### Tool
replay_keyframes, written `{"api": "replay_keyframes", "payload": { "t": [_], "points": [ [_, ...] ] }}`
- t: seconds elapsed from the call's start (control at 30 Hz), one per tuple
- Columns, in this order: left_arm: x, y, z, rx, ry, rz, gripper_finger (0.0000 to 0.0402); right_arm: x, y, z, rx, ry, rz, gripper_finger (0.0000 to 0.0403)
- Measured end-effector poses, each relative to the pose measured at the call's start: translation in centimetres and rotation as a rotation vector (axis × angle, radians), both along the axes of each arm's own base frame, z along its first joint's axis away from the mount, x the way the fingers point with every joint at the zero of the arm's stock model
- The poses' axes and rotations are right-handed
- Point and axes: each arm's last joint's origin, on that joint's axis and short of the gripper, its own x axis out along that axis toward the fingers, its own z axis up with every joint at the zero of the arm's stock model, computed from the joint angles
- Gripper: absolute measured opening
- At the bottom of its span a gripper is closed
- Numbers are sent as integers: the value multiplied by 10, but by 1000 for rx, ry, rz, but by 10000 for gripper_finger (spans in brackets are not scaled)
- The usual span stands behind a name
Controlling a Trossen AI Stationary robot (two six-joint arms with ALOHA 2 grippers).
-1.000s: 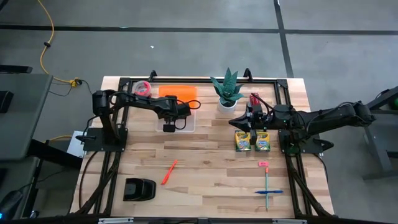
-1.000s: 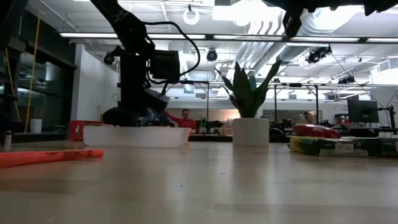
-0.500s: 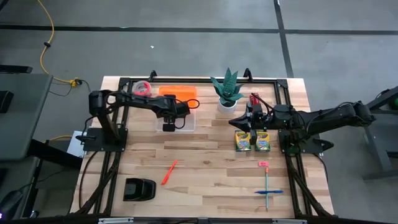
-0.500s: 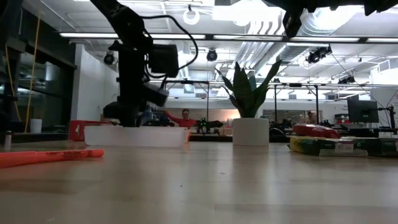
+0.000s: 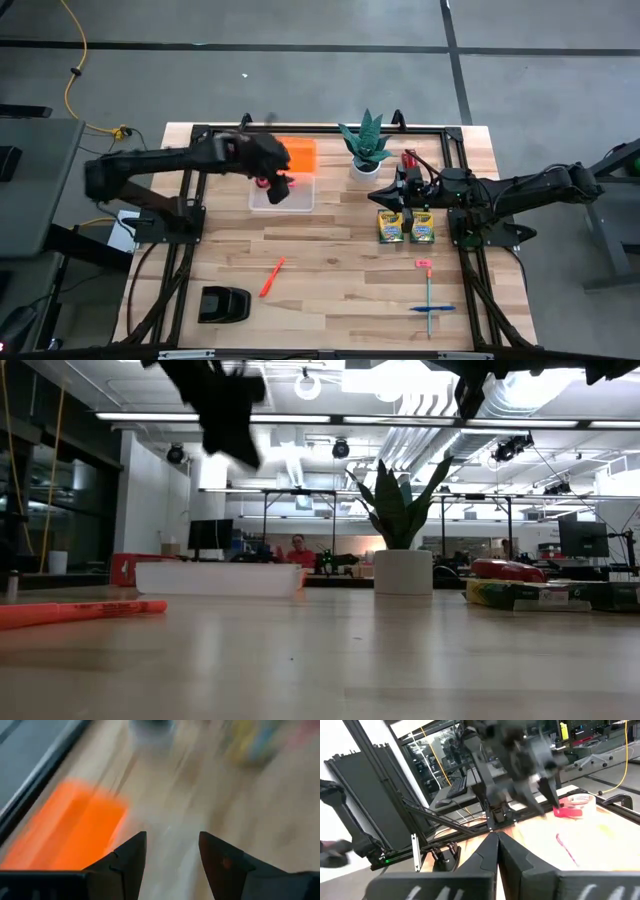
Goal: Pack school essentials
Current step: Put the left yellow crayon box into the orange supply box
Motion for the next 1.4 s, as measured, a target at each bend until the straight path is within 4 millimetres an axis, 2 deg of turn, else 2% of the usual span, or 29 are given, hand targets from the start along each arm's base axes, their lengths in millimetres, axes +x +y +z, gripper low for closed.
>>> {"api": "replay_keyframes", "payload": {
  "t": [0.1, 0.2, 0.3, 0.37, 0.53, 0.63, 1.4],
  "points": [
    [-9, -13, 41, 10, -336, -29, 172, 0, 0, 0, -2, 0, 0, 0],
    [-19, -32, 68, 55, -647, -92, 172, 0, 0, 0, -2, 0, 0, 0],
    [-28, -53, 70, 73, -869, -141, 172, 0, 0, 0, -2, 0, 0, 0],
    [-33, -65, 61, 73, -936, -145, 172, 0, 0, 0, -2, -1, 0, 0],
    [-45, -82, 32, 80, -946, -106, 172, 0, 0, 0, -2, -1, 0, 0],
    [-51, -84, 25, 78, -937, -104, 172, 0, 0, 0, -2, -1, 0, 0],
    [-54, -84, 25, 110, -931, -118, 172, 0, -1, 0, 24, 2, -14, 2]
  ]
}}
